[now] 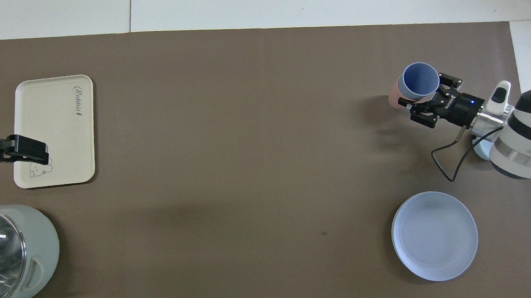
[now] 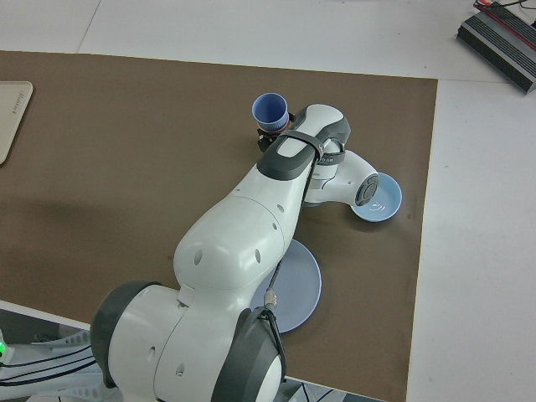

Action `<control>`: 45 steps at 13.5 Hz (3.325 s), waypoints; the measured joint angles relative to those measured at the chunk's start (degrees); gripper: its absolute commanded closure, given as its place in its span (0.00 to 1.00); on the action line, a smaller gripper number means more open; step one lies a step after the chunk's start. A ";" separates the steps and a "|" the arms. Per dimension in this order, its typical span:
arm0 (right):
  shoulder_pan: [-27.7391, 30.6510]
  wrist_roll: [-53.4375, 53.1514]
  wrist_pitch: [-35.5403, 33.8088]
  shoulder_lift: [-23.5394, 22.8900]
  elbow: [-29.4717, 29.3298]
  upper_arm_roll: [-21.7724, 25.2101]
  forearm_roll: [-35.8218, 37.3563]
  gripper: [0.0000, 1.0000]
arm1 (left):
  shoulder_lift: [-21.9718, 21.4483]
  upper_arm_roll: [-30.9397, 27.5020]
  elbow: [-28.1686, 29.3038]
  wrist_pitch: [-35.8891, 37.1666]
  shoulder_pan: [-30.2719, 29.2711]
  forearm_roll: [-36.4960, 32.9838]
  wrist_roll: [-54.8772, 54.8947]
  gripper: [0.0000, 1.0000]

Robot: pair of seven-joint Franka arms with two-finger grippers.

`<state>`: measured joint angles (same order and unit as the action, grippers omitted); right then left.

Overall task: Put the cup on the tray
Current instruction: 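Lift the cup with the right gripper while the left gripper reaches forward, then grasp the cup rim with the left gripper from the right gripper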

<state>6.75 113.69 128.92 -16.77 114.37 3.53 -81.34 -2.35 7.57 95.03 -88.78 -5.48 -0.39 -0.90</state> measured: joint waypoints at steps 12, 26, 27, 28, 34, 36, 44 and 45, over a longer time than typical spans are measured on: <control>-22.22 -72.54 0.87 17.04 -4.21 -0.73 64.38 1.00 | -0.01 1.16 1.96 -6.21 1.38 10.17 -0.93 0.00; -40.36 -89.62 0.65 16.24 -8.54 -1.30 78.93 1.00 | 7.35 1.61 4.80 -32.54 19.72 37.74 -28.96 0.39; -40.36 -89.62 0.65 16.15 -8.59 -1.30 78.93 1.00 | 7.34 1.58 4.73 -32.54 19.98 39.27 -29.02 0.40; -40.36 -89.62 0.65 16.10 -8.60 -1.30 78.93 1.00 | 7.33 1.54 4.60 -32.54 20.00 41.02 -29.02 0.40; -40.35 -89.62 1.32 15.14 -8.62 -1.30 78.94 1.00 | 7.30 1.61 4.06 -30.86 20.74 43.88 -28.82 0.74; -40.35 -89.62 1.68 14.64 -8.66 -1.30 78.94 1.00 | 7.20 1.60 4.06 -27.95 21.51 43.90 -28.71 0.79; -40.28 -89.62 1.17 14.55 -8.47 -1.29 79.10 1.00 | 6.99 1.34 4.37 -26.77 23.35 43.90 -28.61 1.00; -40.29 -89.62 1.17 14.55 -8.47 -1.30 79.11 1.00 | 6.96 1.32 4.36 -26.79 23.36 43.90 -28.61 1.00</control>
<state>-33.53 24.07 130.09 -2.22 105.90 2.24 -2.23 4.61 8.90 99.39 -115.58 17.88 43.51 -29.51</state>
